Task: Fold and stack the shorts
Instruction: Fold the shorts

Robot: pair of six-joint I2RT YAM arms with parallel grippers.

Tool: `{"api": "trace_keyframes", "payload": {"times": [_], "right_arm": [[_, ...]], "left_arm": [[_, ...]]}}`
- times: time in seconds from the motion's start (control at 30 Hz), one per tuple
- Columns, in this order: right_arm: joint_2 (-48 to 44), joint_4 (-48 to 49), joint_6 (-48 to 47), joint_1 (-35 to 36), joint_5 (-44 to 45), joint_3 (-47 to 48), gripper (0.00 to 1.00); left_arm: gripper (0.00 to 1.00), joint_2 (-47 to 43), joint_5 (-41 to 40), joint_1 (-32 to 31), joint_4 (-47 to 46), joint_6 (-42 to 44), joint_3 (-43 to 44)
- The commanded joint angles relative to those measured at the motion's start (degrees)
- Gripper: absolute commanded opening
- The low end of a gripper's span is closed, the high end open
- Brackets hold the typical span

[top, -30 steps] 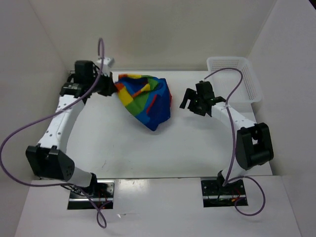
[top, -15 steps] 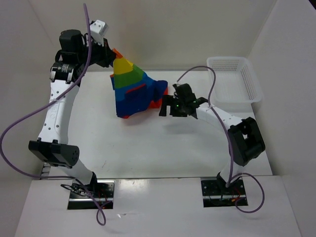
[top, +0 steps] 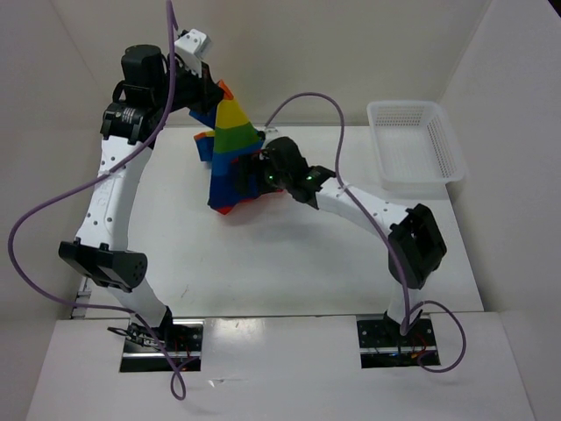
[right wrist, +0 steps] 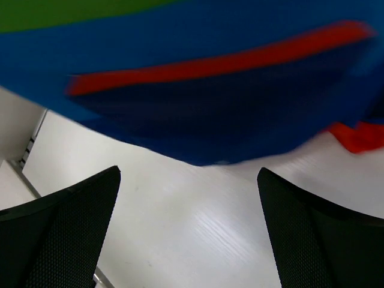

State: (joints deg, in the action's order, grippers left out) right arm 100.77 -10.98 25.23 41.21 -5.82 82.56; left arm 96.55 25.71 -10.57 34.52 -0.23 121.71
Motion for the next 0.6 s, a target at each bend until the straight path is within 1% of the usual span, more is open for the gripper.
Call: {"api": "trace_keyframes", "payload": {"times": [0.0,0.03,0.07,0.13,0.17,0.27,0.33,0.43,0.47,0.53,0.57], "right_arm": [[2.93,3.26,-1.32,7.89,7.03,6.46,1.00],[4.24,2.73,-1.33,9.05,10.10,7.16,1.00],[4.78,2.72,-0.72,10.11,16.40,7.87,1.00],[5.31,2.19,1.56,11.34,21.36,7.87,1.00],[5.31,2.72,2.44,12.13,25.47,7.87,1.00],[5.92,2.72,4.65,13.89,30.85,9.36,1.00],[6.54,2.72,6.31,15.82,36.39,10.15,1.00],[9.61,-0.52,10.70,16.88,42.90,15.06,1.00],[12.06,-1.66,14.11,16.88,44.74,16.39,1.00],[14.70,-4.04,16.07,16.88,47.47,20.41,1.00],[15.93,-4.05,17.29,16.88,47.48,21.66,1.00]], "left_arm": [[0.00,0.13,0.22,-0.42,-1.12,0.23,3.62],[0.00,0.13,0.21,-0.42,-0.43,0.23,3.62],[0.00,0.13,0.21,-0.42,-0.42,0.23,3.62],[0.00,-0.49,-0.31,-0.42,-0.42,0.23,3.01],[0.00,-0.49,-0.31,-0.42,-0.42,0.23,2.31],[0.00,-1.19,-0.31,-0.42,-0.42,0.23,1.60],[0.00,-1.19,-0.31,-0.42,-0.42,0.23,1.07],[0.00,-1.19,-0.31,-0.95,-0.42,0.23,1.07],[0.00,-1.19,-0.31,-0.95,-0.42,0.23,1.07],[0.00,-1.19,-0.31,-0.95,-0.42,0.23,-0.15],[0.00,-1.19,0.29,-0.95,-0.42,0.23,-0.16]]}}
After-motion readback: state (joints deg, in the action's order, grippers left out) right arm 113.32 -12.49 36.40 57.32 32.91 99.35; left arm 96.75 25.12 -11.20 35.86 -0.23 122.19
